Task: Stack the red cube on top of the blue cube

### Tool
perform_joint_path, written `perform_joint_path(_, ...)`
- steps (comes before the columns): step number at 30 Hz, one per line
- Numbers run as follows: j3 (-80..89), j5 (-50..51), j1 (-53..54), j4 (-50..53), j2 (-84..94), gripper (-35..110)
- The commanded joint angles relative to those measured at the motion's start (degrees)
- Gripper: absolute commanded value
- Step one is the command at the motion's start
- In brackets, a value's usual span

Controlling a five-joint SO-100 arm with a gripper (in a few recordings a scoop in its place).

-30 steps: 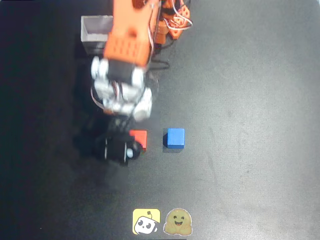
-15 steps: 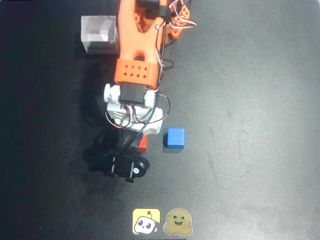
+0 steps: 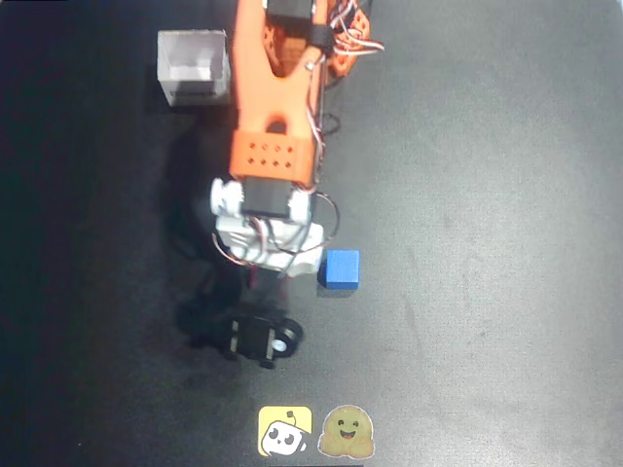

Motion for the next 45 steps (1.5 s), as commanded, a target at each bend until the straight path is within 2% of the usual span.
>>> perform_joint_path(1, -2.11, -0.18, -0.18, -1.49, -0.26, 26)
perform_joint_path(15, -1.49, -0.35, 0.00, -4.31, -3.52, 21)
perform_joint_path(24, -0.79, -0.88, 0.62, -5.62, -4.48, 2)
perform_joint_path(28, -1.41, -1.58, 0.79, -5.36, -4.39, 0)
perform_joint_path(38, -9.32, -2.02, 0.26, 7.12, -0.70, 0)
perform_joint_path(45, -7.03, -2.99, -2.55, 8.44, 4.31, 0)
